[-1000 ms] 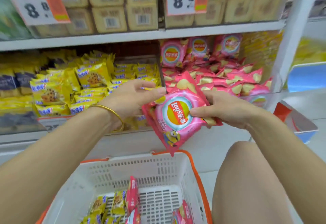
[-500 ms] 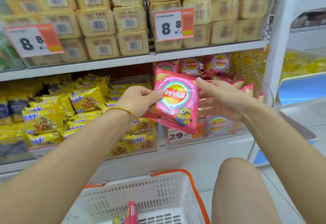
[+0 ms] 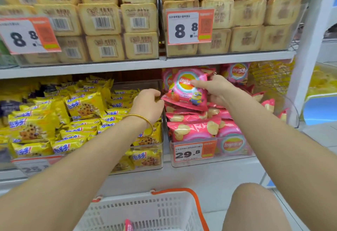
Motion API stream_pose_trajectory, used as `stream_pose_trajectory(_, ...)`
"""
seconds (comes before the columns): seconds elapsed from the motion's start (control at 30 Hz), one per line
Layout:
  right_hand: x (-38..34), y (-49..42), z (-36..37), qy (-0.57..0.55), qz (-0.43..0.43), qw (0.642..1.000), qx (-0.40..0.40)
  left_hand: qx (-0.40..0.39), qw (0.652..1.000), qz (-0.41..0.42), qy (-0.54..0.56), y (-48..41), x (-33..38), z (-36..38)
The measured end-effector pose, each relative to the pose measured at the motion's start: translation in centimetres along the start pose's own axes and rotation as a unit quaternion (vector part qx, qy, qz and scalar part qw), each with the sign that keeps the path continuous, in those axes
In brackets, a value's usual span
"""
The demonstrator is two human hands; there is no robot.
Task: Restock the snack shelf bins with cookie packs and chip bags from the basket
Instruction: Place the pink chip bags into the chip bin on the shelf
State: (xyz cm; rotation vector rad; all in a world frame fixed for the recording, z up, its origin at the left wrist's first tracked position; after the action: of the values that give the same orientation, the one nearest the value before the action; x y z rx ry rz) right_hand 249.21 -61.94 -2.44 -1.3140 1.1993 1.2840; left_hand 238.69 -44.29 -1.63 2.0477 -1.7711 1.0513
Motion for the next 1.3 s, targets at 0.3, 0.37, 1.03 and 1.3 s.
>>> stream_pose_trajectory(0.3, 0.0, -4.8, 1.1, -0.001, -0.089, 0.995, 0.043, -0.022, 0.997, 0.065, -0.022, -2.9, 0.4, 2.3)
stream_pose_trajectory(0.37, -0.5, -4.8, 1.1, 0.012, -0.110, 0.993, 0.047, -0.029, 0.997, 0.070, -0.025, -3.2, 0.3, 2.8)
stream_pose_trajectory(1.03, -0.4, -5.1, 0.9, 0.234, -0.131, 0.963, 0.003, -0.076, 0.980, 0.084, -0.164, -4.2, 0.8, 4.4)
stream_pose_trajectory(1.3, -0.7, -2.5, 2.3, 0.346, -0.141, 0.927, -0.003, -0.084, 0.968, 0.051, -0.231, -4.8, 0.6, 4.9)
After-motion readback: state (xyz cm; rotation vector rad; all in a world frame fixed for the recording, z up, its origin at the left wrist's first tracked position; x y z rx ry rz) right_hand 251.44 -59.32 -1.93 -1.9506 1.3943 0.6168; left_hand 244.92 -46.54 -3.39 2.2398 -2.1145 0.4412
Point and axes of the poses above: each hand's wrist, its own y-axis away from the middle knuckle, its own z-axis out of the palm, x = y × z, the point moved 6 cm from there along -y, towards the middle knuckle
